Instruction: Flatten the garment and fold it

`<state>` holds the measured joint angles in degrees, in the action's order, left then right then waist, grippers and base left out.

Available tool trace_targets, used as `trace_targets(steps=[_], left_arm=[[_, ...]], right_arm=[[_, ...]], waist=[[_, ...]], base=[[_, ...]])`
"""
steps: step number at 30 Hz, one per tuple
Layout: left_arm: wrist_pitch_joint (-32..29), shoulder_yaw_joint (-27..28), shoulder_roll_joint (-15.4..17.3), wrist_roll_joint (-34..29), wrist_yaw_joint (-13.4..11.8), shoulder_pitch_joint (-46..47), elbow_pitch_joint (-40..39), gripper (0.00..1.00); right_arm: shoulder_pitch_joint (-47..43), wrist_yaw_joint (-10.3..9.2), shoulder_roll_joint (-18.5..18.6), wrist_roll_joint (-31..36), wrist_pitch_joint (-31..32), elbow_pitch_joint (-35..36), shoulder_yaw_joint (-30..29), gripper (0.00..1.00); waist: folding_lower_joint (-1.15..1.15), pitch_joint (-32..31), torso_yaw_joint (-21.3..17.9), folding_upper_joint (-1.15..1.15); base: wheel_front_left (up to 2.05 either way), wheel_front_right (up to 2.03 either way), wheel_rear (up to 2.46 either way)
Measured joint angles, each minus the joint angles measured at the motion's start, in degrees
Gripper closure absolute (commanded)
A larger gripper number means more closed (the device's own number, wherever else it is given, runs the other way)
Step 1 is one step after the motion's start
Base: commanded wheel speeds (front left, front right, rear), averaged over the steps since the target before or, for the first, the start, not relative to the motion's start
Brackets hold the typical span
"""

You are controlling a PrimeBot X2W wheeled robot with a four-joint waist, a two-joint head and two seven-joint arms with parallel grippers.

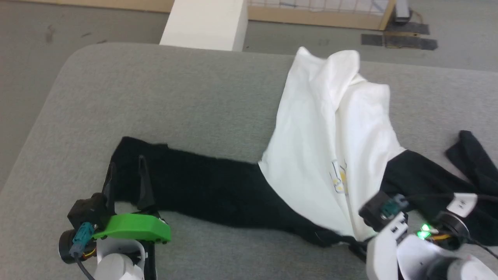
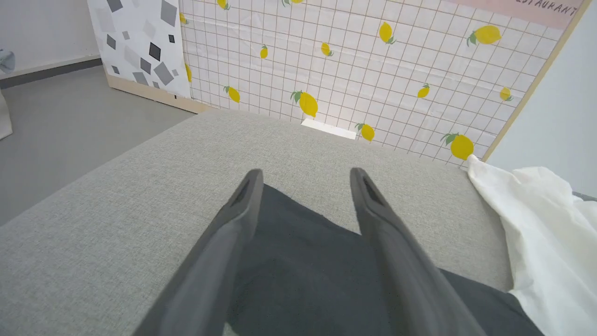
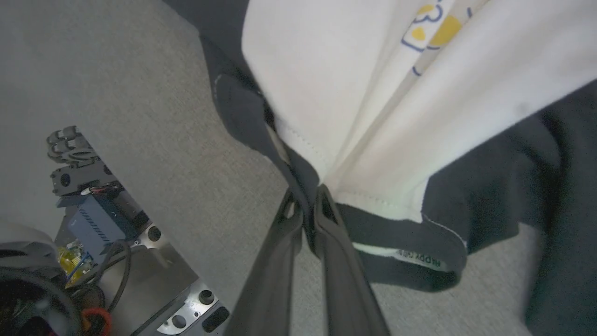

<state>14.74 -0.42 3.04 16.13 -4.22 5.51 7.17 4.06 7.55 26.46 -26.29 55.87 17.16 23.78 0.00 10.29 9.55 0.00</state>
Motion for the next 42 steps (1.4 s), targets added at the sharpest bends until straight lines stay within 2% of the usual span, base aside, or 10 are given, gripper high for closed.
trace_targets(steps=[3,4,5,6,7,15,18,21,33,42], left_arm=[[0.0,0.64,-0.01,-0.07,0.45,-0.48,0.18,0.0],[0.0,0.69,0.0,-0.12,0.64,-0.63,0.29,0.0],[0.0,0.6,-0.01,-0.12,0.65,-0.73,0.35,0.0],[0.0,0.45,-0.02,-0.13,0.67,-0.76,0.48,0.0],[0.0,0.29,-0.02,-0.14,0.71,-0.77,0.7,0.0],[-0.36,-1.42,-0.03,-0.47,1.2,-2.41,4.09,0.0],[-4.2,-2.14,0.2,-1.18,0.41,-3.79,5.54,0.0],[-9.92,-1.92,0.24,-0.71,-1.52,-4.74,6.42,0.0],[-32.93,-9.66,0.11,4.91,-1.51,-8.12,1.48,0.0],[-38.44,-15.73,-0.02,11.09,-0.8,-8.98,-2.04,0.0]], right_arm=[[-4.81,0.01,-1.34,0.22,0.81,2.5,-3.0,1.0],[-6.04,0.0,-1.85,0.57,0.85,2.41,-3.22,0.9],[-6.94,0.0,-2.25,0.8,0.67,2.16,-3.26,0.89],[-7.89,0.01,-2.74,1.13,0.2,1.62,-3.16,0.81],[-8.62,0.0,-3.47,1.66,-1.4,0.82,-3.16,0.0],[-11.99,0.02,-16.07,8.75,-24.96,-4.75,-11.38,0.0],[-13.29,0.01,-20.68,13.72,-34.48,-5.71,-17.81,0.0],[-14.1,0.01,-22.43,17.14,-39.54,-7.06,-22.16,0.0],[-14.01,0.0,-23.41,17.62,-45.32,-12.0,-26.6,0.0],[-13.23,0.01,-23.46,16.6,-45.76,-13.12,-26.09,0.0]], waist=[[0.0,-0.89,-1.66,0.0],[0.0,-1.13,-2.21,0.0],[0.0,-1.33,-2.62,0.0],[0.0,-1.55,-3.05,0.0],[0.0,-1.76,-3.43,0.0],[0.0,-3.57,-4.49,0.0],[0.0,-4.28,-4.71,0.0],[0.0,-4.66,-5.09,0.0],[0.0,-5.48,-7.33,0.0],[0.0,-5.01,-8.47,0.0]], base=[[0.0,0.0,0.0],[0.0,0.0,0.0],[0.0,0.0,0.0],[0.0,0.0,0.0],[0.0,0.0,0.0],[0.0,0.0,0.0],[0.0,0.0,0.0],[0.0,0.0,0.0],[0.0,0.0,0.0],[0.0,0.0,0.0]])
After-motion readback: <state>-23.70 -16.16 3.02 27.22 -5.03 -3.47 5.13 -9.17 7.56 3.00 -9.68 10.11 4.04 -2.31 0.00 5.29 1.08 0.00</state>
